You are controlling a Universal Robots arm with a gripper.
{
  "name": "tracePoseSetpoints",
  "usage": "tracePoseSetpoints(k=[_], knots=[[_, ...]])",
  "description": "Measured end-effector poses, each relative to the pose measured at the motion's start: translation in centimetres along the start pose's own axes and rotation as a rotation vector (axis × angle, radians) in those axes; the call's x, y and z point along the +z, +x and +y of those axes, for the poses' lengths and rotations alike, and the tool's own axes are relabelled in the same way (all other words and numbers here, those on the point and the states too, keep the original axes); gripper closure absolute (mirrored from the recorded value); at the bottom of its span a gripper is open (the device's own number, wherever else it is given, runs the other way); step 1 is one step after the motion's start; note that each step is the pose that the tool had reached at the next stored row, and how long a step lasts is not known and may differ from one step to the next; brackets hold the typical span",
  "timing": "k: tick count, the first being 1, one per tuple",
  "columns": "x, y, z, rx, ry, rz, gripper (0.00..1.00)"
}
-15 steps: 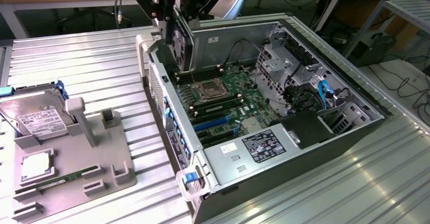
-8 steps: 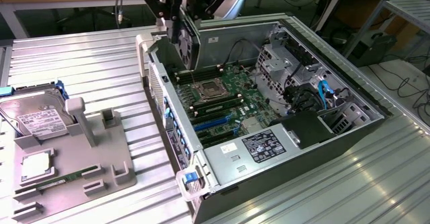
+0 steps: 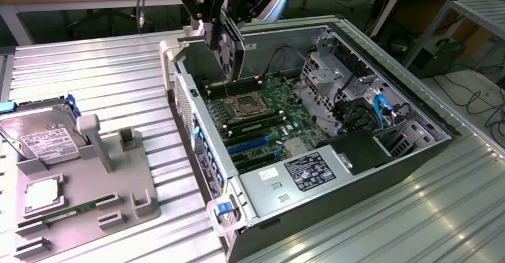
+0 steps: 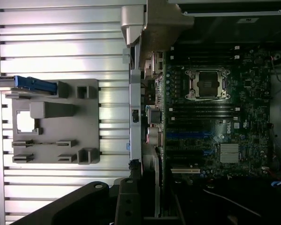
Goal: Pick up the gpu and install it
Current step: 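Pick up the gpu and move the gpu toward the slot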
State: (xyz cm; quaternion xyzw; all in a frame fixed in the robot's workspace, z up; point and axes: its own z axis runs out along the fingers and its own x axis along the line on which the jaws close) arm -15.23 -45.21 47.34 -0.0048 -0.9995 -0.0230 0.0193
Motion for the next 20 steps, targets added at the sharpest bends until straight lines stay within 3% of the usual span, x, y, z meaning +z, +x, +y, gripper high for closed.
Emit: tracePoseSetpoints(k=[20], knots=[[-0.11,-2.9,0.03,0.0,-0.0001,0.0,0.73]])
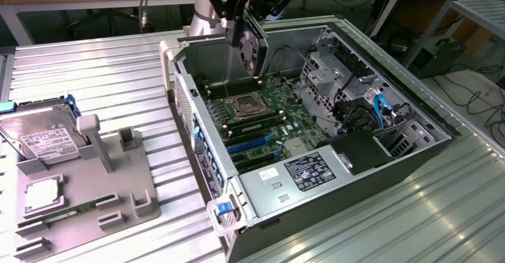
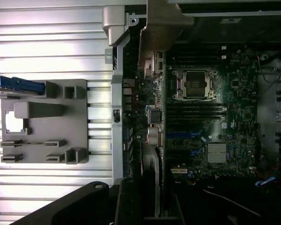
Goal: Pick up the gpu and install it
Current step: 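Pick up the gpu and move the gpu toward the slot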
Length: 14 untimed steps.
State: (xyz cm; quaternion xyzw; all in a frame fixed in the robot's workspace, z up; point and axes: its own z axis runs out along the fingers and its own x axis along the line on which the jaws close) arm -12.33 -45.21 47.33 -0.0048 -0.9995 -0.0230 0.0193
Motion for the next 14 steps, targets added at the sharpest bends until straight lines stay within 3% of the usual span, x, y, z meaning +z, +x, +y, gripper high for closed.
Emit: tracePoseSetpoints(k=[14], knots=[[-0.08,-1.9,0.02,0.0,0.0,0.0,0.73]])
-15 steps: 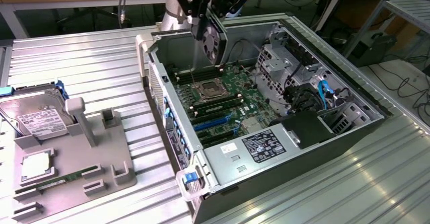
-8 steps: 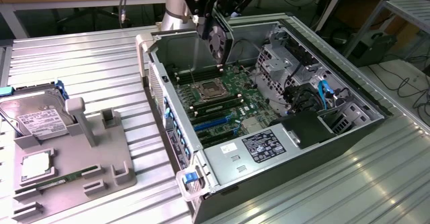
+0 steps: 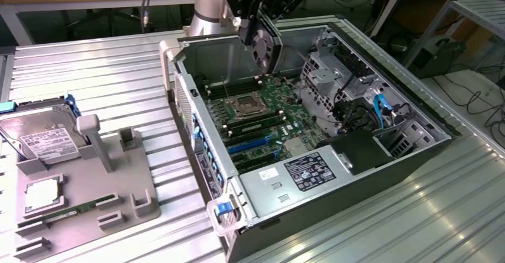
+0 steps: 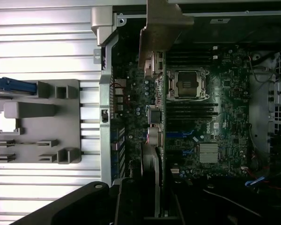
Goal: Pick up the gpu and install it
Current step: 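Pick up the gpu and move the gpu toward the slot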
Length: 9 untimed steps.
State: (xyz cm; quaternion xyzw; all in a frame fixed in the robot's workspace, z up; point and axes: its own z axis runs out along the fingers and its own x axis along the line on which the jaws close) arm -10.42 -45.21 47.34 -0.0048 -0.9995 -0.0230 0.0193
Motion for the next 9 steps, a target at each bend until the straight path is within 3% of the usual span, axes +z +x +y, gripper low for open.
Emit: tracePoseSetpoints(k=[9], knots=[[-0.05,-1.2,0.01,0.0,0.0,0.0,0.73]])
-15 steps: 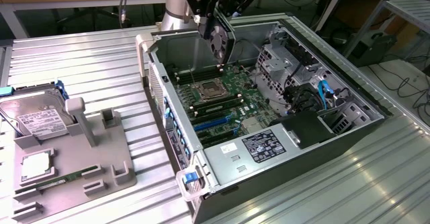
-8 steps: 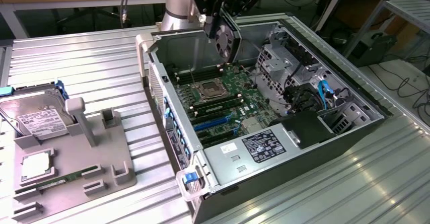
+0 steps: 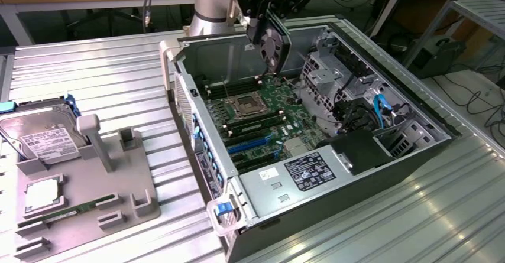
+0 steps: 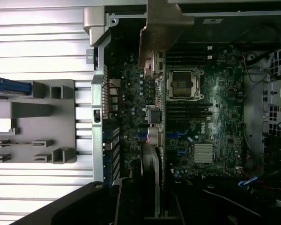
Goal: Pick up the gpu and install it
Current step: 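Pick up the gpu and move the gpu toward the slot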
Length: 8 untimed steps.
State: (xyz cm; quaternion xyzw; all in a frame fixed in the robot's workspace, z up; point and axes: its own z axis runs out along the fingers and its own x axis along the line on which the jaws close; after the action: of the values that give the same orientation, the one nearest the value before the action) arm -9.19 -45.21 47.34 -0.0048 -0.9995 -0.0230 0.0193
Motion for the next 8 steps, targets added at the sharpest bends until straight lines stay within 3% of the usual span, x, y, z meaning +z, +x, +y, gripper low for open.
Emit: tracePoseSetpoints(k=[8], knots=[[-0.05,-1.2,0.01,0.0,0.0,0.0,0.73]])
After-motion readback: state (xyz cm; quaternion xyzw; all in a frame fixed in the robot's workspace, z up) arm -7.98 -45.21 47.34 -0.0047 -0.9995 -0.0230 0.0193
